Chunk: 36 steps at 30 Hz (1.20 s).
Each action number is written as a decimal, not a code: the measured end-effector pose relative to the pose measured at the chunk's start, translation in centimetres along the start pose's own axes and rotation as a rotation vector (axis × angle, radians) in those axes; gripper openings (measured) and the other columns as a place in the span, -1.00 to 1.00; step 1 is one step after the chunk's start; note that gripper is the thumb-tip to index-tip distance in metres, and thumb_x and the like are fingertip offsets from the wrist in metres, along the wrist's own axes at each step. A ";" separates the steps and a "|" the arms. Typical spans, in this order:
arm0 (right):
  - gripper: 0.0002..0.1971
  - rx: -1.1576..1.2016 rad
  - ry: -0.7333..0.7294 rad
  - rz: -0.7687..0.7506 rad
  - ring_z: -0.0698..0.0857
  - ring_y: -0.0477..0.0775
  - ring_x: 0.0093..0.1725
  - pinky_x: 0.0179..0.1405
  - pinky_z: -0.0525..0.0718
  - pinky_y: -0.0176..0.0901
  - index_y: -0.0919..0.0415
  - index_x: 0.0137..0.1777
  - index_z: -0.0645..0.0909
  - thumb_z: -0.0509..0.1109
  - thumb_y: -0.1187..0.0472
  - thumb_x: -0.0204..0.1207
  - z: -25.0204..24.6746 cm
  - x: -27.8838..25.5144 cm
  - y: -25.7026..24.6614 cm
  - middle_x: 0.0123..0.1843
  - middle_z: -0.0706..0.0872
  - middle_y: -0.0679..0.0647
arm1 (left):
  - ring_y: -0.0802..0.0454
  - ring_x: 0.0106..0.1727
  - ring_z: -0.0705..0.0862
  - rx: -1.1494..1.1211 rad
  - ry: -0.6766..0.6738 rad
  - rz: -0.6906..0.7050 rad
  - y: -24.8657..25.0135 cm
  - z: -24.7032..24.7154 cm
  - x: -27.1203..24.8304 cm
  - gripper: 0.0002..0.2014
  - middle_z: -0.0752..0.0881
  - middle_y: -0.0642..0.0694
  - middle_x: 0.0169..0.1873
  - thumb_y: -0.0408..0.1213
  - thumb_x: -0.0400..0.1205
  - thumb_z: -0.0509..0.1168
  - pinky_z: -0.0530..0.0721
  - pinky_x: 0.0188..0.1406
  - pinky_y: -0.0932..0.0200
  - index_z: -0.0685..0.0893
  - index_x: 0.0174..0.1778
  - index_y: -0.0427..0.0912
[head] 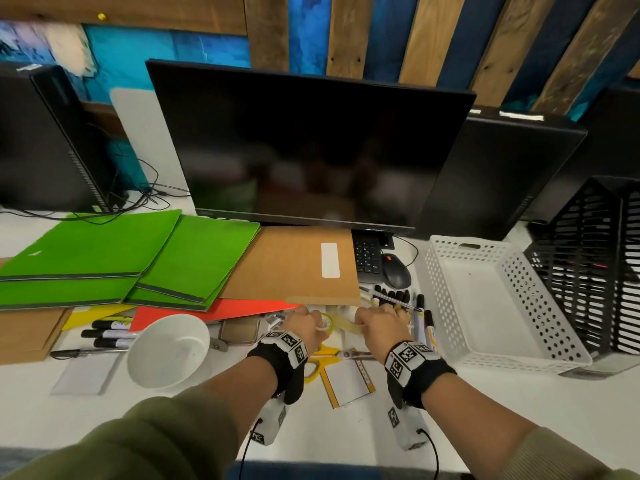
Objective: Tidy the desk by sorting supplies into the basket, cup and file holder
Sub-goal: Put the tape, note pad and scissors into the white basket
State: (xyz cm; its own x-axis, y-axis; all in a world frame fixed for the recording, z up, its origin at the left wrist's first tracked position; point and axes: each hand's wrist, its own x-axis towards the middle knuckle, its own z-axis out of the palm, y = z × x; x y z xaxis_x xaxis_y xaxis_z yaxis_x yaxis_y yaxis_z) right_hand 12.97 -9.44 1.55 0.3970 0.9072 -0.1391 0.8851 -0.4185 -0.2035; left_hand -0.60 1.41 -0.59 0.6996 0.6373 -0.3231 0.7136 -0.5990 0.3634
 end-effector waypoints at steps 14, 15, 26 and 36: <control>-0.75 0.094 0.026 -0.103 0.51 0.11 0.26 0.25 0.36 -0.06 0.07 0.12 0.59 0.21 0.33 0.53 -4.0 -3.6 6.3 0.19 0.67 0.00 | -0.02 0.32 0.53 -0.147 0.077 0.109 6.7 0.5 -0.1 -0.71 0.55 -0.09 0.25 0.01 0.63 0.24 0.44 0.37 0.18 0.65 0.16 -0.06; -0.75 0.104 0.041 -0.102 0.52 0.10 0.24 0.23 0.37 -0.08 0.08 0.12 0.59 0.20 0.33 0.54 -4.6 -3.9 7.2 0.18 0.67 0.00 | -0.01 0.33 0.53 -0.163 0.089 0.125 7.5 0.6 0.0 -0.72 0.56 -0.08 0.24 -0.01 0.63 0.25 0.43 0.38 0.19 0.66 0.14 -0.06; -0.75 0.206 0.188 0.118 0.67 0.20 0.04 0.03 0.56 -0.16 0.21 0.10 0.60 0.19 0.42 0.53 -8.7 -4.7 17.0 0.09 0.70 0.15 | 0.02 0.40 0.48 -0.255 0.189 0.217 17.9 1.3 2.4 -0.71 0.56 -0.05 0.29 -0.08 0.62 0.30 0.38 0.42 0.22 0.66 0.20 -0.11; -0.72 0.201 0.123 0.159 0.67 0.23 0.10 -0.01 0.50 -0.22 0.22 0.10 0.64 0.22 0.46 0.48 -11.1 0.1 22.5 0.09 0.72 0.22 | 0.02 0.33 0.53 -0.218 0.212 0.128 24.1 1.4 5.9 -0.71 0.55 -0.06 0.28 -0.05 0.61 0.30 0.46 0.39 0.18 0.66 0.18 -0.10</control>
State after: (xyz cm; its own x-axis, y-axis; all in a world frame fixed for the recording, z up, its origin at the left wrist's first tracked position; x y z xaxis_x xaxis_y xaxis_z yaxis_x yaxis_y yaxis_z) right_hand 35.61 -18.29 7.68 0.5644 0.8226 -0.0684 0.7483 -0.5449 -0.3783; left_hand 20.77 -9.94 5.06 0.7436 0.6636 -0.0821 0.5791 -0.5777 0.5753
